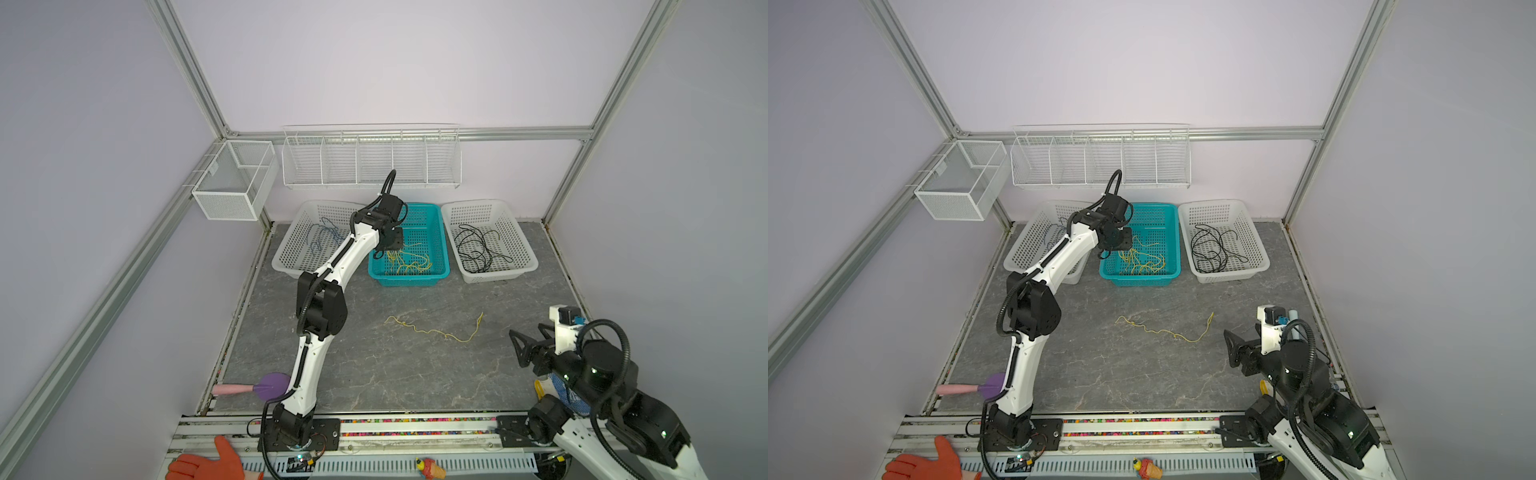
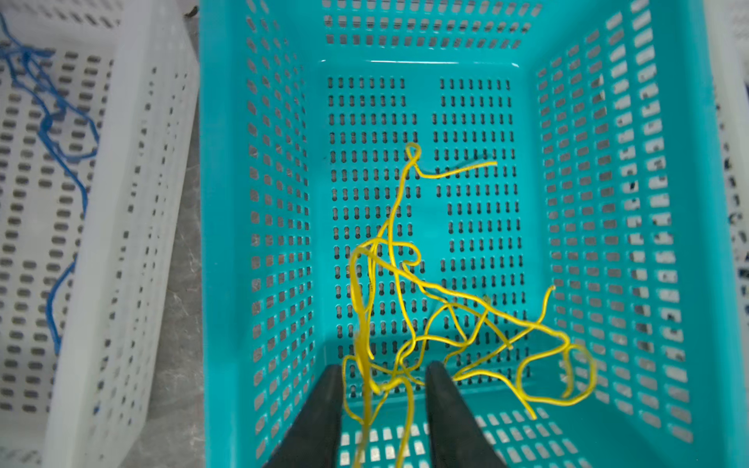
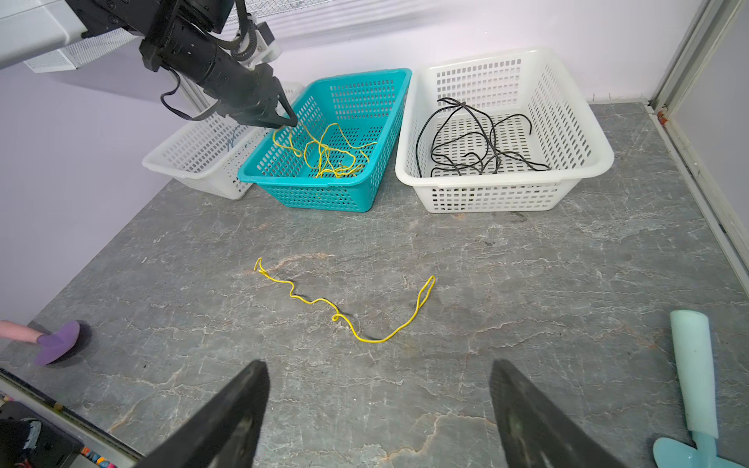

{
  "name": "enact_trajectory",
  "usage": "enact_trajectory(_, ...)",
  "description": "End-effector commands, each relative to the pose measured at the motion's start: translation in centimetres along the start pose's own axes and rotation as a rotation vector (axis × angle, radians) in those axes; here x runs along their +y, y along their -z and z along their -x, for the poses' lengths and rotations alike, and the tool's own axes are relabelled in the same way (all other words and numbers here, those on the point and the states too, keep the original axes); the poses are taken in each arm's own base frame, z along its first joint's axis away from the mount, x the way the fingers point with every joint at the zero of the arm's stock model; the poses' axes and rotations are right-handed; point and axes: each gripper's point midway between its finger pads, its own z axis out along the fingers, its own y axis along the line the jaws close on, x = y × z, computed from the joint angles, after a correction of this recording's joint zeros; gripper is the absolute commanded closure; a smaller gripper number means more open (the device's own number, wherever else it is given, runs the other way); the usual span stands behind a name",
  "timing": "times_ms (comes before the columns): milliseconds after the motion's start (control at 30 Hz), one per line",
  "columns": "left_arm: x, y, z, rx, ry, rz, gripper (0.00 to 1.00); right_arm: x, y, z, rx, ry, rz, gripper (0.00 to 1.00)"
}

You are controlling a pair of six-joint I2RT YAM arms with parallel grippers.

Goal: Untangle the cables
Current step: 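Lower the yellow wire into the teal basket and open the left gripper, then draw the left gripper back toward the table while right gripper reaches forward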

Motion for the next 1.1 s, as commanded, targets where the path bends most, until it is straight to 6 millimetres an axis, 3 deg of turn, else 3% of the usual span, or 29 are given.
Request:
enact_trajectory(0,-0.5,2.6,0.7,-0.014,-0.014,-0.034,0.52,0.7,-0.5,0.1,0.002,0.016,0.033,0.12)
enact_trajectory(167,-1.2,6.1,1.4,-0.057,-0.029,-0.075,0.29,0.9,-1.0,-0.1,0.031,0.022,0.03,0.12)
enact_trajectory(300,-2.1,9.6,1.7,-0.106,-0.056,-0.104,0.0,0.7,-1.0,0.0,0.037,0.02,0.018,0.12)
enact_trajectory(567,-1.4,16.2,1.3,-0.191,-0.058,-0.119,0.01,0.2,-1.0,0.3,0.025,0.013,-0.009,0.12)
enact_trajectory(833,-0.5,21.1,-2.6,-0.32,-0.117,-0.117,0.01,1.1,-1.8,0.4,0.054,0.021,0.026,0.12)
enact_trajectory(1067,1.3,23.0,-6.7,-0.453,-0.176,-0.169,0.01,1.5,-2.2,0.4,0.096,0.012,0.028,0.12)
